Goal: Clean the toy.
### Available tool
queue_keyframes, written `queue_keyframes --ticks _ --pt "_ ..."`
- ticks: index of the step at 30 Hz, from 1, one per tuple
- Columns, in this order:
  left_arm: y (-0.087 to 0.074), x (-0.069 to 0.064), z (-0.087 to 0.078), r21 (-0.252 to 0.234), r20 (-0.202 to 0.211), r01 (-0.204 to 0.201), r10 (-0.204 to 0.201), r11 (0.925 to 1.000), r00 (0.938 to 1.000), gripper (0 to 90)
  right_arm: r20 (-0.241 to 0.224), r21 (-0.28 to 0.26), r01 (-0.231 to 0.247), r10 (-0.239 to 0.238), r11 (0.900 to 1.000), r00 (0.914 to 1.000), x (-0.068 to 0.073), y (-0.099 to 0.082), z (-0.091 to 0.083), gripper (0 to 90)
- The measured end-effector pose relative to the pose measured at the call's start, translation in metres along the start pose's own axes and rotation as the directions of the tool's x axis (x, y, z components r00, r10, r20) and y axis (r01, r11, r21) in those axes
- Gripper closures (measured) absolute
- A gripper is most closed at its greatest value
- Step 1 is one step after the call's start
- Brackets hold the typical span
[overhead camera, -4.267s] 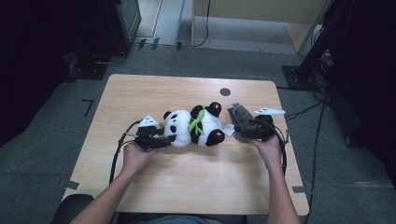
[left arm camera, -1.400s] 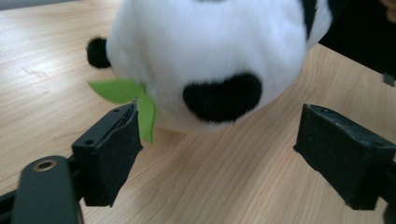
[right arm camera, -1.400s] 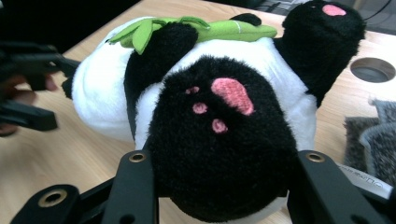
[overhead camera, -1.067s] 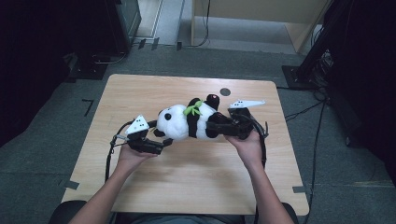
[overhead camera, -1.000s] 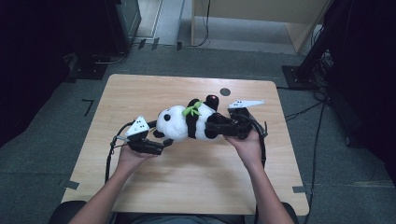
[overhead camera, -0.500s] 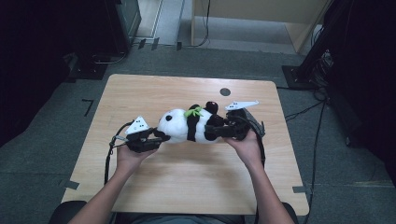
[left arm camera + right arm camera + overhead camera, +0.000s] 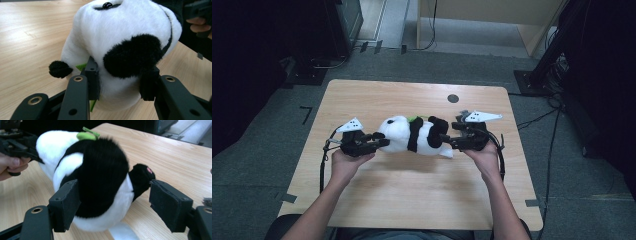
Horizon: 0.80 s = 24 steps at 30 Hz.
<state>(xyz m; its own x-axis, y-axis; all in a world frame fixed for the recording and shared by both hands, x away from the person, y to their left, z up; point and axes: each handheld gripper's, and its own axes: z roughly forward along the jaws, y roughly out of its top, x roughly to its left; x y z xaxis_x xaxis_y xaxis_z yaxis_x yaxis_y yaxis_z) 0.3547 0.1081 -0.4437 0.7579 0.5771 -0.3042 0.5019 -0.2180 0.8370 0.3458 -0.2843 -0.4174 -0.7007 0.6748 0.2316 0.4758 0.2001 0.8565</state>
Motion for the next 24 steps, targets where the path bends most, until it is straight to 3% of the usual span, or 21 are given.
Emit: queue_keyframes --ticks 6,11,13,17,19,24 --pt "0.011 0.004 -0.005 -0.022 0.007 0.039 -0.039 0.999 0.9992 60.7 -0.041 0.018 0.028 -0.027 0.9994 0.9988 0.002 -0.011 0.005 19.6" --pt "0.019 -0.004 0.0 -0.011 0.08 0.066 -0.065 0.9977 0.9947 60.7 -0.069 0.047 0.101 -0.097 0.9938 0.9928 0.011 -0.016 0.017 12.7" --pt "0.019 -0.007 0.003 -0.005 0.088 0.059 -0.058 0.9982 0.9944 60.7 -0.085 0.035 0.103 -0.1 0.994 0.9913 0.013 -0.018 0.02 9.1" --pt "0.018 -0.011 0.009 0.005 0.101 0.08 -0.08 0.9968 0.9916 60.1 -0.036 0.04 0.12 -0.119 0.9919 0.9923 0.019 -0.02 0.027 6.8" --pt "0.018 -0.013 0.012 0.01 0.077 0.067 -0.067 0.9977 0.9947 59.1 0.029 0.071 0.148 -0.15 0.9865 0.9883 0.023 -0.02 0.031 13.5" --pt "0.016 -0.013 0.016 0.023 0.03 0.054 -0.054 0.9983 0.9981 50.3 0.062 0.088 0.103 -0.109 0.9908 0.9921 0.021 -0.02 0.033 35.0"
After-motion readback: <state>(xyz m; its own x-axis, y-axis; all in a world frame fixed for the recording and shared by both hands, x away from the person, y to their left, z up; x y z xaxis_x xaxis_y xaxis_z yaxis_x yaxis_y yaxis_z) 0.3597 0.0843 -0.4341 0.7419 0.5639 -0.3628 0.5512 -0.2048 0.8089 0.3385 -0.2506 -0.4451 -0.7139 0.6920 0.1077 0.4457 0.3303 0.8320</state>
